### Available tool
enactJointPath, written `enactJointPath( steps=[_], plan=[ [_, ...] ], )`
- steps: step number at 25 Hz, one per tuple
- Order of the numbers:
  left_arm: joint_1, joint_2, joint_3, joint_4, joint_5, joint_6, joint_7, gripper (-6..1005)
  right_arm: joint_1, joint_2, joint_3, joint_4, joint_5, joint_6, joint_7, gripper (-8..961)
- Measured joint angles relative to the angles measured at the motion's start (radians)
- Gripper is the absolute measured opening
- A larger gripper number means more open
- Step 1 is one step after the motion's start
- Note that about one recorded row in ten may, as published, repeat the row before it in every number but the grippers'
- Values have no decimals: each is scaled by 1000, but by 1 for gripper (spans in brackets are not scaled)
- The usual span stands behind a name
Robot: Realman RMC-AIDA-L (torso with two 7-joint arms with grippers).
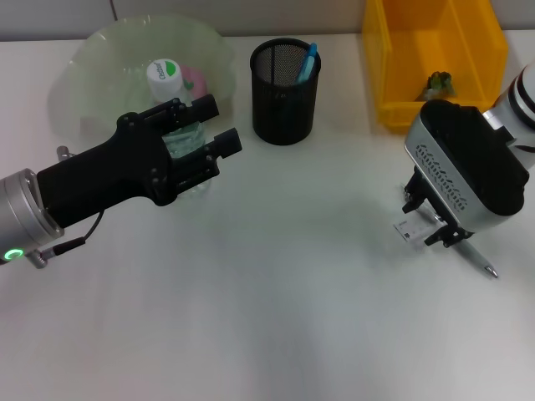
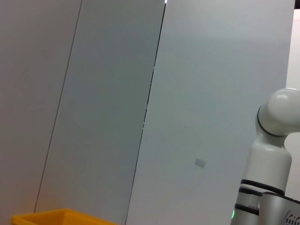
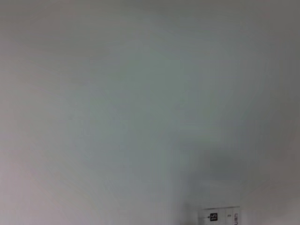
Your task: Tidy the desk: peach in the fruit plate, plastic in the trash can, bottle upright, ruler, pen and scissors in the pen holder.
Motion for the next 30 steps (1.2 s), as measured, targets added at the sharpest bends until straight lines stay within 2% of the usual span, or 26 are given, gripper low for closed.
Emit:
enactJointPath(
  steps=[30],
  plan=[
    [-8, 6, -7, 5, 0, -1, 3, 587, 50, 2, -29, 105, 22, 74, 19, 452]
  ],
)
